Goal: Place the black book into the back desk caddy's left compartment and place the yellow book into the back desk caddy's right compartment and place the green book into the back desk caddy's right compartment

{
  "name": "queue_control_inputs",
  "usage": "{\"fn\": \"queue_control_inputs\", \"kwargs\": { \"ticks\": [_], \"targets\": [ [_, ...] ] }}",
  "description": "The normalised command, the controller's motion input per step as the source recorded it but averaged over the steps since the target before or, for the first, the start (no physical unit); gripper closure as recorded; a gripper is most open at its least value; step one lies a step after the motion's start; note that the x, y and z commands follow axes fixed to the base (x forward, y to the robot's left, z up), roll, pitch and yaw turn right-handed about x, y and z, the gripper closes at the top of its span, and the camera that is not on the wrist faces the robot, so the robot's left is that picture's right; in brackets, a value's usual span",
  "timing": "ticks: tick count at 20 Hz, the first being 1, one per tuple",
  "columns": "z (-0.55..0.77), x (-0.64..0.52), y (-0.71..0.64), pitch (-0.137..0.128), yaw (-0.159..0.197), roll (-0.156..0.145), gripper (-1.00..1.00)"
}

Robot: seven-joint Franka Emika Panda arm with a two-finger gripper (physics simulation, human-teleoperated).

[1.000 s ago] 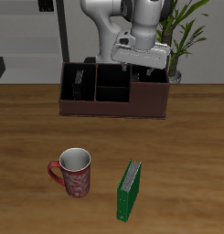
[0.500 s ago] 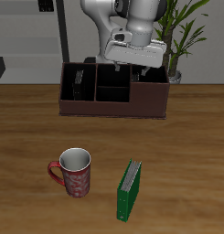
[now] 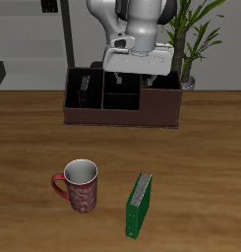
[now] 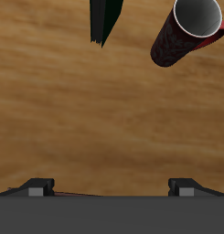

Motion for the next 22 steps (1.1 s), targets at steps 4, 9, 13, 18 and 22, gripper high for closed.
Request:
{"fn": "queue_control_inputs", "kwargs": {
  "ticks": [4,9,13,18,22],
  "targets": [
    [0.35,0.48,0.09,-0.068,0.02,0.075,-1.0],
    [0.35,0.5,-0.18,-0.048,-0.044,0.005,-1.0],
    [0.2,0.7,-0.18,-0.032,-0.017,-0.034,-1.0],
    [-0.09,0.58,-0.12,0.012,-0.078,0.001,-1.0],
    [-0.26,0.57,0.08,0.031,-0.037,-0.027,-1.0]
  ]
}}
